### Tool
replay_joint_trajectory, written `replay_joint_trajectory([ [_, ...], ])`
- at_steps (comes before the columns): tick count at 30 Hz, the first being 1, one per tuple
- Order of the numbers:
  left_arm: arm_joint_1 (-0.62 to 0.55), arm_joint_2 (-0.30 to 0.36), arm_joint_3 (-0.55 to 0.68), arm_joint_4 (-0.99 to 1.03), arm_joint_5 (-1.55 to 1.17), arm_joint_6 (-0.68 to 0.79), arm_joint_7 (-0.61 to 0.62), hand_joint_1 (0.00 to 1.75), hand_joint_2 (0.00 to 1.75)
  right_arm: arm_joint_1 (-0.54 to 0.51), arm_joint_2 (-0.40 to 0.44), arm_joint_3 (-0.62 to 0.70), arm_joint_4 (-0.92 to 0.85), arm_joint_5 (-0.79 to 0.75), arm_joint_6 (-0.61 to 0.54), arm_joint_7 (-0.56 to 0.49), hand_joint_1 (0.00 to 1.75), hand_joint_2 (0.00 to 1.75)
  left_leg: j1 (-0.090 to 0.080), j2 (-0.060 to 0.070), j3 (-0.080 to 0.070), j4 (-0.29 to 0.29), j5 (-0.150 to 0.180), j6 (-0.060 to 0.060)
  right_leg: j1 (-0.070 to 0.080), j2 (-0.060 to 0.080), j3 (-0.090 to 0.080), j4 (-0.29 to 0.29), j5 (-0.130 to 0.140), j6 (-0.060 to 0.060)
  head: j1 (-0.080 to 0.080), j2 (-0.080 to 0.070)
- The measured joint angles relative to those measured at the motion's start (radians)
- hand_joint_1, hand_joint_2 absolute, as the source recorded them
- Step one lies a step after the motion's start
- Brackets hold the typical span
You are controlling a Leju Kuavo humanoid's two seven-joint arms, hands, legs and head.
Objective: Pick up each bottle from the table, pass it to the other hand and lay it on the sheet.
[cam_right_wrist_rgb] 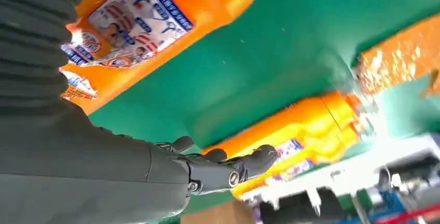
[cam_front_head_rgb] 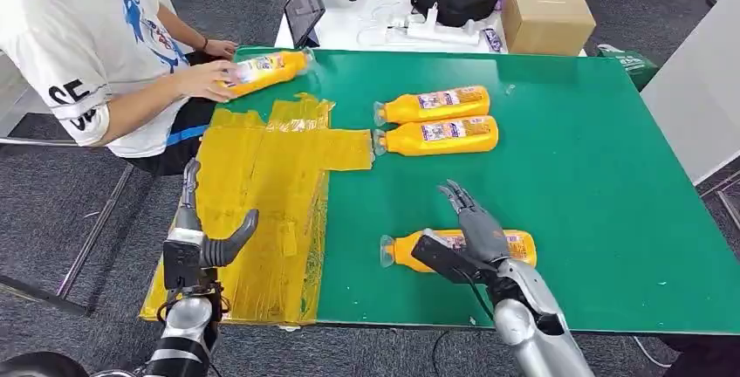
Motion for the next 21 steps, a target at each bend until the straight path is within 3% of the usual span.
replay_joint_trajectory([
  [6,-0.008,-0.006,-0.019,0.009,0.004,-0.012,-0.006,0.0,1.75,-0.073,-0.077,0.012,0.074,-0.137,0.128,-0.016,0.0,1.75,0.0,0.0,0.0,0.0,0.0,0.0,0.0,0.0,0.0,0.0,0.001,0.001,0.0,0.0],
  [14,-0.022,-0.008,-0.038,0.031,0.014,-0.012,-0.008,0.0,1.75,-0.132,-0.114,0.029,0.168,-0.174,0.147,-0.031,0.0,1.75,0.0,0.0,0.0,0.0,0.0,0.0,0.0,0.0,0.0,0.0,0.001,0.001,0.0,0.0],
  [21,-0.044,-0.008,-0.063,0.065,0.037,-0.025,-0.008,0.0,1.75,-0.161,-0.179,0.058,0.228,-0.265,0.243,-0.052,0.0,1.75,-0.001,-0.001,0.0,0.0,0.0,0.001,0.0,0.0,0.001,0.0,0.001,0.002,0.0,0.0],
])
